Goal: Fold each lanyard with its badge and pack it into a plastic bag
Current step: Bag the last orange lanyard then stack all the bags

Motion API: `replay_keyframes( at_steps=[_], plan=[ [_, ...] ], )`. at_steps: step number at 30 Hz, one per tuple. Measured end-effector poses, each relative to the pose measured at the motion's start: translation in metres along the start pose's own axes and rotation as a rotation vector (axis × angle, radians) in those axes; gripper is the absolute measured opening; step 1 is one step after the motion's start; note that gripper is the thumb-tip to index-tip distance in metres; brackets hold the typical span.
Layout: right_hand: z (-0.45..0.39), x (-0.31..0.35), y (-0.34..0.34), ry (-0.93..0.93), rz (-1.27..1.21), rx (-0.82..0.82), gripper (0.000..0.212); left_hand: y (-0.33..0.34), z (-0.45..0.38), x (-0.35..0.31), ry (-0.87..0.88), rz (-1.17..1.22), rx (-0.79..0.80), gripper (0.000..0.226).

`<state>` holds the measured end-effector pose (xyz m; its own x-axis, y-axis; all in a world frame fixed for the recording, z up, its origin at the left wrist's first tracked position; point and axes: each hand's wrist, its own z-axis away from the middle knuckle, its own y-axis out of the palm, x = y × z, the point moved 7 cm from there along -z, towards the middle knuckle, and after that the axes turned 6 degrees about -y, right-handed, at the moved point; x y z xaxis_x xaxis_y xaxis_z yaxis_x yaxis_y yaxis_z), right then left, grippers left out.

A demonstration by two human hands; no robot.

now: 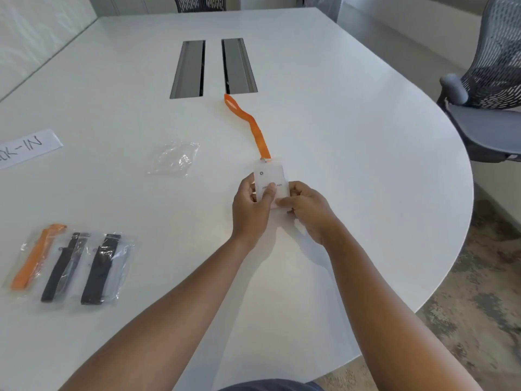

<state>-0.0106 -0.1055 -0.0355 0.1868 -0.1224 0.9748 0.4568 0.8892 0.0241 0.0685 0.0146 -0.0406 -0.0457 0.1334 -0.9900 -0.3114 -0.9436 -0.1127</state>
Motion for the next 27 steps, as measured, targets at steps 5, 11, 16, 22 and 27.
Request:
replay_keyframes(
  at_steps=[5, 11, 16, 22, 27],
  plan=[
    [-0.002, 0.002, 0.013, -0.028, -0.093, 0.084, 0.026, -0.016, 0.006, -0.008, 0.080, 0.011, -0.057, 0.021],
    [-0.008, 0.025, 0.019, -0.188, 0.052, -0.033, 0.047, -0.033, 0.010, -0.020, 0.158, 0.058, -0.004, 0.025],
    [-0.010, 0.045, 0.049, -0.443, 0.402, 0.051, 0.052, -0.045, 0.009, -0.046, 0.265, 0.019, 0.009, 0.015],
    [-0.009, 0.047, 0.072, -0.384, 0.415, 0.158, 0.041, -0.056, 0.001, -0.066, 0.268, 0.126, 0.035, 0.041],
    [-0.009, 0.051, 0.076, -0.370, 0.314, 0.153, 0.039, -0.062, -0.004, -0.081, 0.279, 0.151, 0.003, 0.023]
  ],
)
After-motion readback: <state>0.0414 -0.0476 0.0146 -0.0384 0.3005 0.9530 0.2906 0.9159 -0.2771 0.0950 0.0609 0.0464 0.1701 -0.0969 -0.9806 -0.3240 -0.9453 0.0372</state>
